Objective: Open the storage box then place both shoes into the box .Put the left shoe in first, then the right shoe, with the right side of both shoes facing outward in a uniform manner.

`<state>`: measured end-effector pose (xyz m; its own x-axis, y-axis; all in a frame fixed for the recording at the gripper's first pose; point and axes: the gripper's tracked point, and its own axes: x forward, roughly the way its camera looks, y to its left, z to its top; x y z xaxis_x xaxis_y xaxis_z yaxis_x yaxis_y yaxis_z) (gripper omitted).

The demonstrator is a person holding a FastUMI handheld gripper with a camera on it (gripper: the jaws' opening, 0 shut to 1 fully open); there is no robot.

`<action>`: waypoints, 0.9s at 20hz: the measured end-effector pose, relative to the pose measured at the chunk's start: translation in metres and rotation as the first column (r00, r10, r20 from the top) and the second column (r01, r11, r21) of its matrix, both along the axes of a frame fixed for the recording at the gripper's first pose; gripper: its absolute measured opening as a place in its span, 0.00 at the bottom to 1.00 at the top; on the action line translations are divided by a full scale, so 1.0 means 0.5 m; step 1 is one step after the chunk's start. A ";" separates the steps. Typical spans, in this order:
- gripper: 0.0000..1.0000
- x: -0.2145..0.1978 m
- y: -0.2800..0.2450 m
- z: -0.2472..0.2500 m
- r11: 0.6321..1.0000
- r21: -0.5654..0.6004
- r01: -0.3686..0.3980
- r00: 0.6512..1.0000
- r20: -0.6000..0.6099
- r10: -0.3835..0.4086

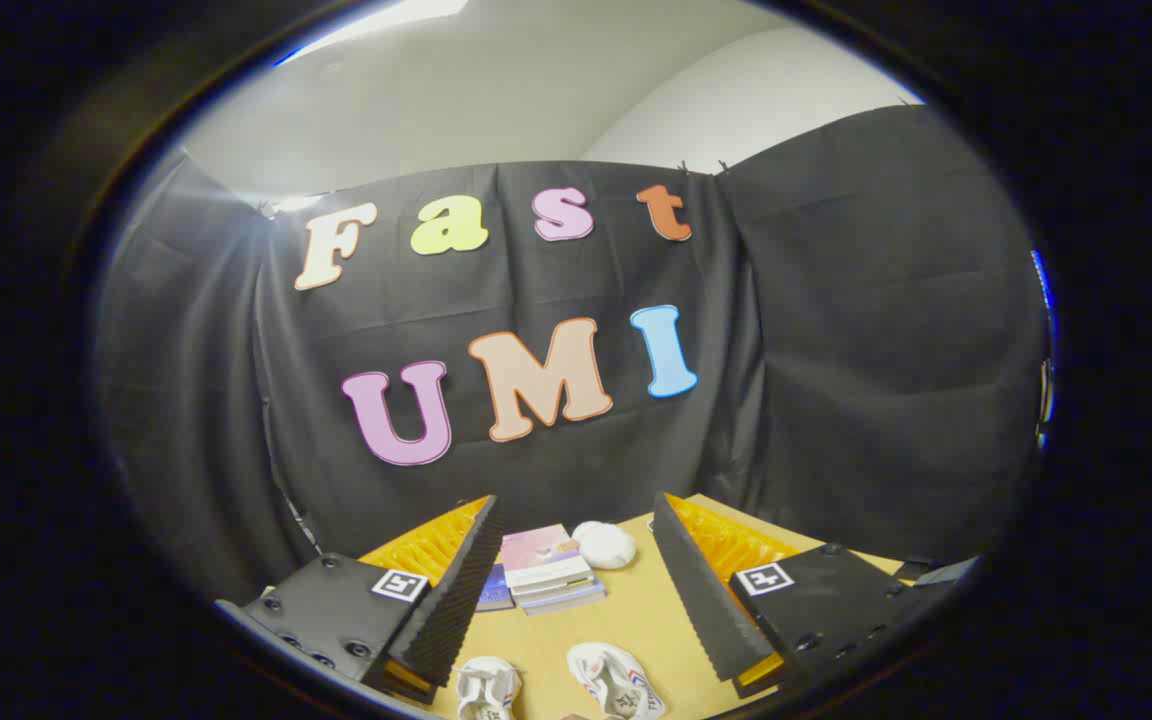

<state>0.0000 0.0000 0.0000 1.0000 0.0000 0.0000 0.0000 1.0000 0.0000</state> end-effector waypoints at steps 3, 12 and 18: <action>0.96 -0.002 0.010 0.006 1.000 0.016 -0.012 1.000 0.010 0.012; 0.96 -0.015 0.019 0.010 1.000 0.010 -0.018 1.000 0.013 0.017; 0.96 -0.022 0.021 0.015 1.000 0.004 -0.017 1.000 0.013 0.017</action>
